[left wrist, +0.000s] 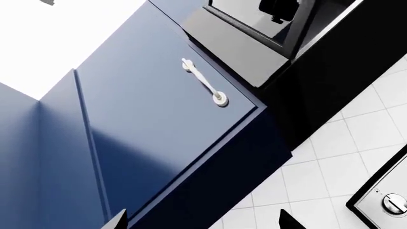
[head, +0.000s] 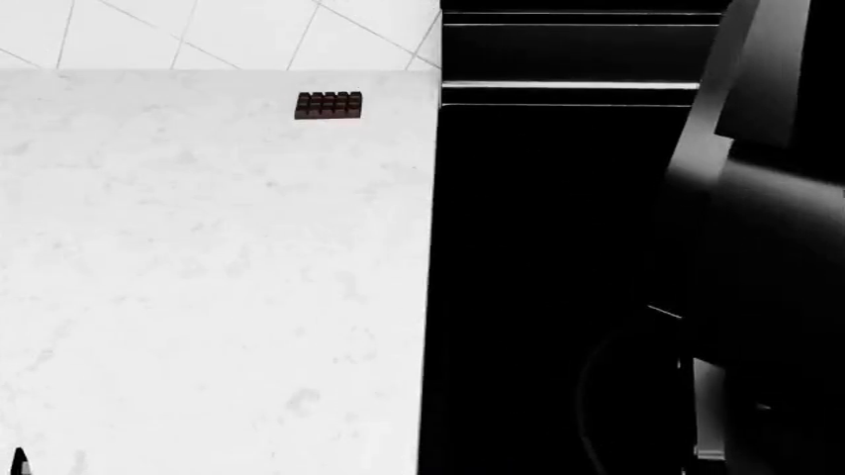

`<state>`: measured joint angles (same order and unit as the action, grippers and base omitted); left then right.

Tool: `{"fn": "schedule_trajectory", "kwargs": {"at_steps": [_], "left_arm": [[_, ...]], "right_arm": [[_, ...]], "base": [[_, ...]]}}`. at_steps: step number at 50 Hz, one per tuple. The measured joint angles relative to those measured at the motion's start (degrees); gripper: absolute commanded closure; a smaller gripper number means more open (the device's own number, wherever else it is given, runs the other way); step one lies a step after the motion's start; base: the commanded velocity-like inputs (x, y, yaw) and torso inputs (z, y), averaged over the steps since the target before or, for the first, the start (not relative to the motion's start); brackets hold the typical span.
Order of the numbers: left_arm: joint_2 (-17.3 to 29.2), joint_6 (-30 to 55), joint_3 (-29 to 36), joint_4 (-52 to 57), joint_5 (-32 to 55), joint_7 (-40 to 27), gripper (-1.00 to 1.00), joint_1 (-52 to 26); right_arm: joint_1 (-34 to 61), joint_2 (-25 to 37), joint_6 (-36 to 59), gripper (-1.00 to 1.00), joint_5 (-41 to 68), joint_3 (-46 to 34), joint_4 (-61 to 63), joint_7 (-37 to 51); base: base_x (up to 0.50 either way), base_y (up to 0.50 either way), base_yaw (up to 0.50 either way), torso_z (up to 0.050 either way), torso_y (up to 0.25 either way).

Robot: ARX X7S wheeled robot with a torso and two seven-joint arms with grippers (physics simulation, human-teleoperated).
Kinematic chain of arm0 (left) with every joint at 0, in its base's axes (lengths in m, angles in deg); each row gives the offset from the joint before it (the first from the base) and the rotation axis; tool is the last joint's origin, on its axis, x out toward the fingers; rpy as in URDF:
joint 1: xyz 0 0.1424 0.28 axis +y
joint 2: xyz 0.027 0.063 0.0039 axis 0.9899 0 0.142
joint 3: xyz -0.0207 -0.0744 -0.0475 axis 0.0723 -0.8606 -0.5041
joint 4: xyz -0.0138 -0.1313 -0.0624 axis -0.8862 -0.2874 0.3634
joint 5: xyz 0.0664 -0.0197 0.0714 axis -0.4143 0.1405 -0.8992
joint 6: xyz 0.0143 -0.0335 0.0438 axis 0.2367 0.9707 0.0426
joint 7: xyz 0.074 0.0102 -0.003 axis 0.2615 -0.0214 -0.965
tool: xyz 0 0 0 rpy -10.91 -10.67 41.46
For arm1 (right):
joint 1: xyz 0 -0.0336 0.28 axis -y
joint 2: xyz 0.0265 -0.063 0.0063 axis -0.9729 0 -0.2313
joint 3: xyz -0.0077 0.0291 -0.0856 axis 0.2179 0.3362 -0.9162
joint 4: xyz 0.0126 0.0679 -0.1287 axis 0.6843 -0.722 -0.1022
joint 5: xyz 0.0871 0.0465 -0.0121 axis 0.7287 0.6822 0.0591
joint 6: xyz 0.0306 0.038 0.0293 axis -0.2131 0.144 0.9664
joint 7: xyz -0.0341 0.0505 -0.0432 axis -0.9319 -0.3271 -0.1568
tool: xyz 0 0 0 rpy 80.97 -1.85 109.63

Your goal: Close the microwave door

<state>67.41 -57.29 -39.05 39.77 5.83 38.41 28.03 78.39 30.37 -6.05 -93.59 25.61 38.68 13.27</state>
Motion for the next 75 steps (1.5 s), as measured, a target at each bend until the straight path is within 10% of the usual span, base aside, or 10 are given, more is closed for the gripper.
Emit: {"fn": "schedule_trajectory", "kwargs": {"at_steps": [75], "left_arm": [[0.6, 1.6, 0.5, 0.2, 0.4, -0.5, -1.00, -0.4]], "right_arm": [[30.3, -5.8, -11.3, -1.00, 13.1, 9.0, -61.2, 3.3]], "base": [[0.00, 0.00, 0.00, 0.001, 0.000]]}}
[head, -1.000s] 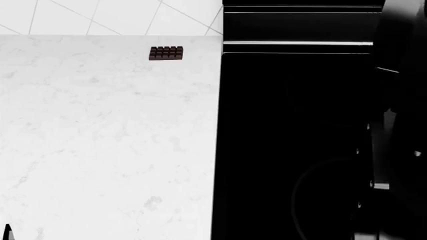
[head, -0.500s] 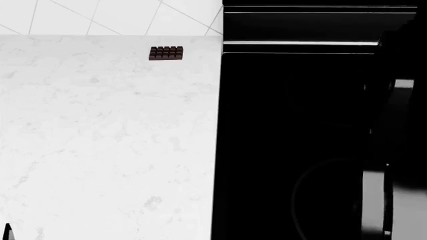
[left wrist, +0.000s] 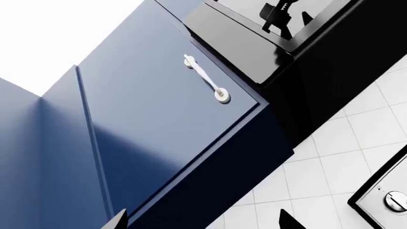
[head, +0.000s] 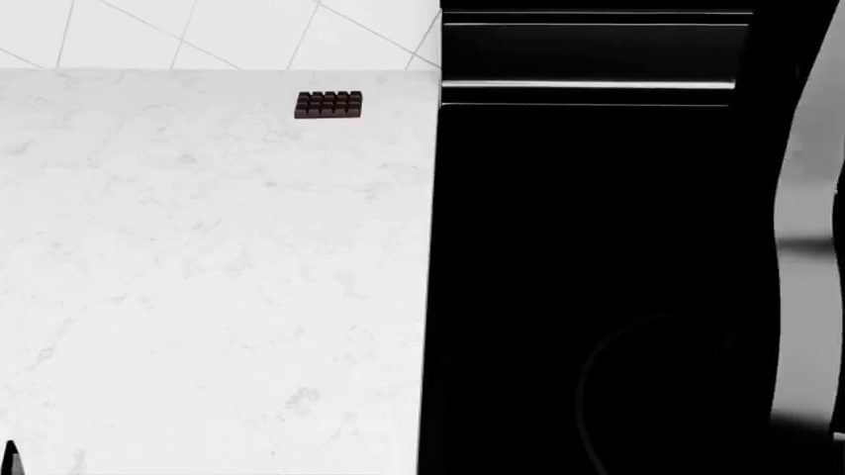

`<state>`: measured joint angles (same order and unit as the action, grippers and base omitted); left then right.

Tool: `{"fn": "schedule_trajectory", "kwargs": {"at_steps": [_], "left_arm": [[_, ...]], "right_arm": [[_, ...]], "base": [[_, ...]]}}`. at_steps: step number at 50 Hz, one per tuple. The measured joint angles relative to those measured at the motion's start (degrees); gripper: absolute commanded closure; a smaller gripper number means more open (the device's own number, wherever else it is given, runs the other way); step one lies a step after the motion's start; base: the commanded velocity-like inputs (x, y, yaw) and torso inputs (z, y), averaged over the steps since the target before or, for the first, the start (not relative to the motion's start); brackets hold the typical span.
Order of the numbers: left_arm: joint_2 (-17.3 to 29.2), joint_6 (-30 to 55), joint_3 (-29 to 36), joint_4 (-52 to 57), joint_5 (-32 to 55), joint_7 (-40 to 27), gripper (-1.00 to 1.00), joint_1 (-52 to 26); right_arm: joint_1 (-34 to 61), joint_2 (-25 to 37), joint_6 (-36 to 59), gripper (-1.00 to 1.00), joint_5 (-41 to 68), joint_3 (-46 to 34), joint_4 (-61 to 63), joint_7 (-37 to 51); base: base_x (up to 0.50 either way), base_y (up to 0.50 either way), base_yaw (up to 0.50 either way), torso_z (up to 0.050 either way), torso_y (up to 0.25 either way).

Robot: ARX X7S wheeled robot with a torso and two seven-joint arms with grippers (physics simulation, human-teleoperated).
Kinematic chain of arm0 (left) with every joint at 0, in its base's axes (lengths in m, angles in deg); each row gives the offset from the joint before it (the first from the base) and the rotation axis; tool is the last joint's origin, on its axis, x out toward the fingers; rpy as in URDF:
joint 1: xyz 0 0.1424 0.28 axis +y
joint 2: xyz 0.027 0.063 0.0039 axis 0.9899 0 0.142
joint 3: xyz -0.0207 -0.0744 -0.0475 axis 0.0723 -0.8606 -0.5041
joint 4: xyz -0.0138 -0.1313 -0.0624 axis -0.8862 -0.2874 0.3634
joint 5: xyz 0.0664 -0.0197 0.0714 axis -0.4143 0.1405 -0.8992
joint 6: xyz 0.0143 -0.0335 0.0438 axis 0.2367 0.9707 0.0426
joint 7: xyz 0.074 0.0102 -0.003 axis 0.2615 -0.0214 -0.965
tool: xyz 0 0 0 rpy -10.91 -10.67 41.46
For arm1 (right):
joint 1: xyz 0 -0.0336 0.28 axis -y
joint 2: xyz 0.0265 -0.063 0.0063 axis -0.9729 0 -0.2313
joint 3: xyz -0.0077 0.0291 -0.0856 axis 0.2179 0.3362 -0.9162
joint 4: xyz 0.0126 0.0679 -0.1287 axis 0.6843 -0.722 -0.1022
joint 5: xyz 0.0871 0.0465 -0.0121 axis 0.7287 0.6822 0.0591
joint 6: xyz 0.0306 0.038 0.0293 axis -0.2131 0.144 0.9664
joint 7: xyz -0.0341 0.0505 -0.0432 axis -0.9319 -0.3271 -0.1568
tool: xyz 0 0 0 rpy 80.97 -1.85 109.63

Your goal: Close the microwave door

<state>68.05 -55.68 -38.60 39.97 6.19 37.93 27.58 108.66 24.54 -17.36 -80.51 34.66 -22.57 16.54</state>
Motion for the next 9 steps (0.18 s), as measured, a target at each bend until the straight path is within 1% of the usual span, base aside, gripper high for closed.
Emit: {"fn": "schedule_trajectory", "kwargs": {"at_steps": [9], "left_arm": [[0.1, 0.1, 0.0, 0.0, 0.1, -0.1, -1.00, 0.0]], "right_arm": [[4.9, -0.5, -2.8, -1.00, 2.0, 0.6, -8.7, 1.8]], "base": [[0.02, 0.00, 0.01, 0.007, 0.000]]}}
